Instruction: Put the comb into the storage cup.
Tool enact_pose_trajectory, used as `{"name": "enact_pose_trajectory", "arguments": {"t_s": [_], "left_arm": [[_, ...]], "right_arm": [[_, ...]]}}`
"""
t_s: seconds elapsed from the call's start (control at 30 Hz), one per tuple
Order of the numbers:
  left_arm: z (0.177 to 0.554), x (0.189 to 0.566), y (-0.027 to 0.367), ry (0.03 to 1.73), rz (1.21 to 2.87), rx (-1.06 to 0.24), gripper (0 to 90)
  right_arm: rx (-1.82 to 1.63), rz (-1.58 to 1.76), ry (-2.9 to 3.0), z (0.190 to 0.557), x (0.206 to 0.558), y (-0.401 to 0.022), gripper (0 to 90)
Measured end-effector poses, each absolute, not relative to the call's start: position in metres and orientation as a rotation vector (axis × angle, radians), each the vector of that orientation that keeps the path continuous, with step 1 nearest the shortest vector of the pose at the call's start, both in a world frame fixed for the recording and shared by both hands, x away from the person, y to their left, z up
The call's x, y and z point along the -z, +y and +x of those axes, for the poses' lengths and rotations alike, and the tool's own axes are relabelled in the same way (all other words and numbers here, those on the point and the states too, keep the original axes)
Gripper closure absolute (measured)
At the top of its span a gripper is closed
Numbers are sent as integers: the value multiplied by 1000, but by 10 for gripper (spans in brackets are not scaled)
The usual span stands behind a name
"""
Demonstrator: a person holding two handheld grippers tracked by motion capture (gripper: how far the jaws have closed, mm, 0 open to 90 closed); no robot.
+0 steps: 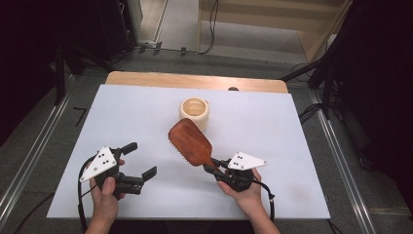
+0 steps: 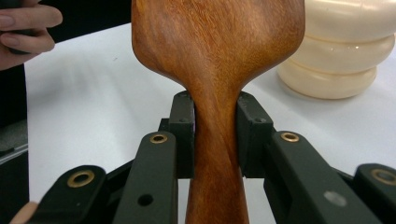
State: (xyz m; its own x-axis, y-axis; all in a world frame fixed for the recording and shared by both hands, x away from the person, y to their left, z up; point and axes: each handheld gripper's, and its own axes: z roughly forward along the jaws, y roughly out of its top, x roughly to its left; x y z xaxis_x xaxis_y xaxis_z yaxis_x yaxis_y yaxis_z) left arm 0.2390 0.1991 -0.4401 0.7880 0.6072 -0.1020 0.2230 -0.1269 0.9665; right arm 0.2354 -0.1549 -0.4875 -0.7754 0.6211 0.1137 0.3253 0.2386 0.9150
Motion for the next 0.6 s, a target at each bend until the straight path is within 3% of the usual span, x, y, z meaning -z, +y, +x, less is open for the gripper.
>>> {"name": "enact_pose_trajectory", "arguments": {"t_s": [0.6], "left_arm": [[252,425,149,624,1731,-304,0]], "right_arm": [[-1603,869,2175,229,479,-158,695]]}}
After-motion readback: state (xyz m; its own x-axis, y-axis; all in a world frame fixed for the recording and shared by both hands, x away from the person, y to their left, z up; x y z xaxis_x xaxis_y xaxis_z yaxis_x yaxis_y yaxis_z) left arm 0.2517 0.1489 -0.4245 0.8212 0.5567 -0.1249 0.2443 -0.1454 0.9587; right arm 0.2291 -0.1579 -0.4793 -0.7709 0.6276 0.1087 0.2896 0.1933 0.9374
